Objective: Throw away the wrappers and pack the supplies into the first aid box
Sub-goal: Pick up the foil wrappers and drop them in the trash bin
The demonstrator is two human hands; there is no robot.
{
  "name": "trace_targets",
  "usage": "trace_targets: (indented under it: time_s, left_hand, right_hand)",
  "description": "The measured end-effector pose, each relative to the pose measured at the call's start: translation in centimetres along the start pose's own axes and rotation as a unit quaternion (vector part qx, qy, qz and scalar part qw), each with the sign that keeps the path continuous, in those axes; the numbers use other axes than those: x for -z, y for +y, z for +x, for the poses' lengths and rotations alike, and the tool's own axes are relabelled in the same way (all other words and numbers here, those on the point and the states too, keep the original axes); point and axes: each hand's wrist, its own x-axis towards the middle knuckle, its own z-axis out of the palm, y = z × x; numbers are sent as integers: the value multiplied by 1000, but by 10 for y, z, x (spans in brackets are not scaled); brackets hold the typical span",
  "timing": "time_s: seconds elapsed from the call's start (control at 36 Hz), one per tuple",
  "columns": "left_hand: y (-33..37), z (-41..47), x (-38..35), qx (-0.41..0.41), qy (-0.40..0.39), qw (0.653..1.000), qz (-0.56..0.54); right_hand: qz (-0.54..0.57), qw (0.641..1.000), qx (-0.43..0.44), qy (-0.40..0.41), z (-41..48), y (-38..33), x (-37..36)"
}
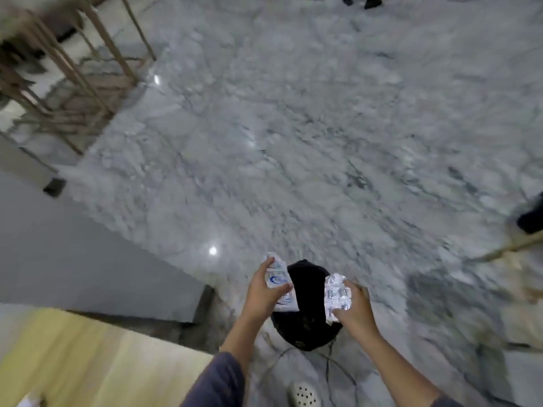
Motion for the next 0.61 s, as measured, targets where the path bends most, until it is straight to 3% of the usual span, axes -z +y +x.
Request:
trace_targets:
  time_s: [0.42,0.61]
  left_hand:
    - [-196,175,-83,140,-58,968,202]
    - [-235,194,-86,90,-79,944,307]
  right_hand:
    - [-90,991,-49,-88,171,141,-93]
    - [-176,972,-35,-154,188,179,-116]
